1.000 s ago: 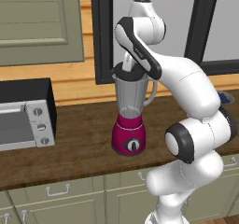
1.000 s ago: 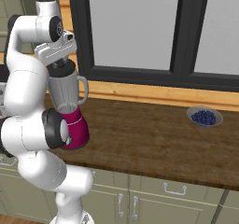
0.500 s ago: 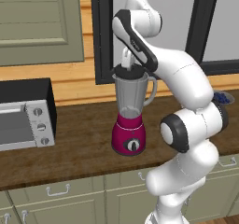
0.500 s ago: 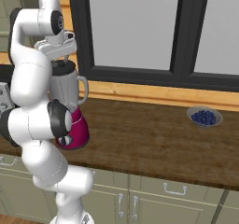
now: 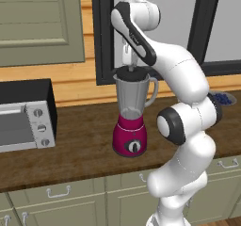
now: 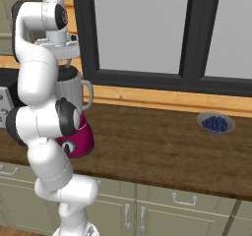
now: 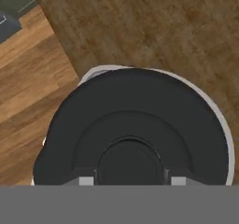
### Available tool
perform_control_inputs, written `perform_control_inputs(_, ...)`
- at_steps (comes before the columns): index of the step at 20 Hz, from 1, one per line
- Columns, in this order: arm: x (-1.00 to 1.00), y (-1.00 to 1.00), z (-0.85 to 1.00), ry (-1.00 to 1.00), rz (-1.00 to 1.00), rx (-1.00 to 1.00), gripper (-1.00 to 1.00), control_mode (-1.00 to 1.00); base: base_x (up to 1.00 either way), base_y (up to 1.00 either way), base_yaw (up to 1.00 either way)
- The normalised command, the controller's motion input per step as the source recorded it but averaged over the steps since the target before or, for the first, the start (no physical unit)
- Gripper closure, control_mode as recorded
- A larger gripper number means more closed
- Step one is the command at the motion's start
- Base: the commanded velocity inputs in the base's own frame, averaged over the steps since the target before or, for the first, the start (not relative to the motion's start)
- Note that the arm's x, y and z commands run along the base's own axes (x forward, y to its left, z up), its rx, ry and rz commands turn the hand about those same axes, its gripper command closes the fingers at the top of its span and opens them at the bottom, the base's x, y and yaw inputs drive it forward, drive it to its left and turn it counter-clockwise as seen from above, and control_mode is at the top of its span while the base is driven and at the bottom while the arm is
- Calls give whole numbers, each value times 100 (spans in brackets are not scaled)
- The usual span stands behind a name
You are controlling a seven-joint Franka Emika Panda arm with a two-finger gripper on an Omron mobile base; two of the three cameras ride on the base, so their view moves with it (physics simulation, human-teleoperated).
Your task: Close the lid blender by securely placing the lid on top.
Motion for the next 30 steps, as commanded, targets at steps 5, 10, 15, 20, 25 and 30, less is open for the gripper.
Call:
perform_control_inputs(5,-38,-4,0,9,0,0,100,-100,0,0,0)
perform_control_inputs(10,-33,-19,0,7,0,0,100,-100,0,0,0)
perform_control_inputs(15,-6,-31,0,0,0,0,100,-100,0,0,0)
perform_control_inputs(20,14,-5,0,-4,0,0,100,-100,0,0,0)
perform_control_inputs(25,20,0,0,-4,0,0,100,-100,0,0,0)
perform_control_inputs(30,18,4,0,-4,0,0,100,-100,0,0,0)
